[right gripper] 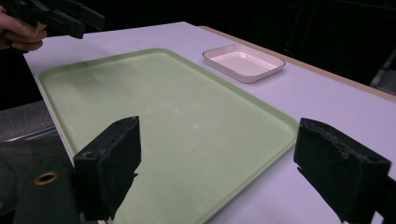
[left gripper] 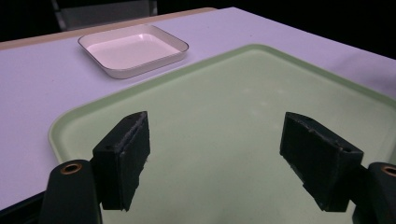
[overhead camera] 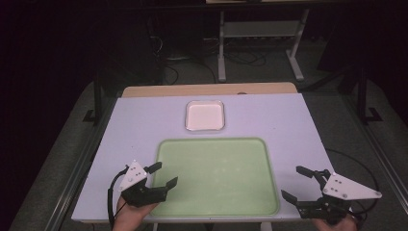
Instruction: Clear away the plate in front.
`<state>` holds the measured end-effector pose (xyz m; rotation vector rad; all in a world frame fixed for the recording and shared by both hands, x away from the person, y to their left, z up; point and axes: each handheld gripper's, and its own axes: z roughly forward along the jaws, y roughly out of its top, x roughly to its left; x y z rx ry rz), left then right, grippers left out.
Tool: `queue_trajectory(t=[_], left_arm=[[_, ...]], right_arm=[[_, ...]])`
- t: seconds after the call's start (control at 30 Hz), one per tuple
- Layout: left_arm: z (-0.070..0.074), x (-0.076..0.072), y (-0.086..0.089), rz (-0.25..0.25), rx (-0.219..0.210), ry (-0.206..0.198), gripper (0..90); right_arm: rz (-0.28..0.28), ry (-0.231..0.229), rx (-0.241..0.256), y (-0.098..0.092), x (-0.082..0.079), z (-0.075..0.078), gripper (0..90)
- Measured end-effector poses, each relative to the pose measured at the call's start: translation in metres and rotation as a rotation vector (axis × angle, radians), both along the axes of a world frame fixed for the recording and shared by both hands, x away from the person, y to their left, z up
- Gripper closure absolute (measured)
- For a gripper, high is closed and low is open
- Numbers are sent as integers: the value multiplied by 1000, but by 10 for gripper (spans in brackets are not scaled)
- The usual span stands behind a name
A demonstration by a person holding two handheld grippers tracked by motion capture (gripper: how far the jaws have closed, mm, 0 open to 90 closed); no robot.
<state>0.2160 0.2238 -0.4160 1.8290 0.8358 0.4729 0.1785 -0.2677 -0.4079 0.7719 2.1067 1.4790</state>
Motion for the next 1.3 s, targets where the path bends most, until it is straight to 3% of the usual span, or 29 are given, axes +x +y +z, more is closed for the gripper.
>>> queue_trajectory(t=[0.07,1.1,1.3], left_arm=[[2,3,-1,-7,-17,15,235],[26,59,-27,-71,34,0,221],[26,71,-30,-56,38,7,217]], right_arm=[[-2,0,2,-1,0,0,139],[-13,-9,30,-7,-1,2,139],[-9,-12,31,-5,-1,2,138]])
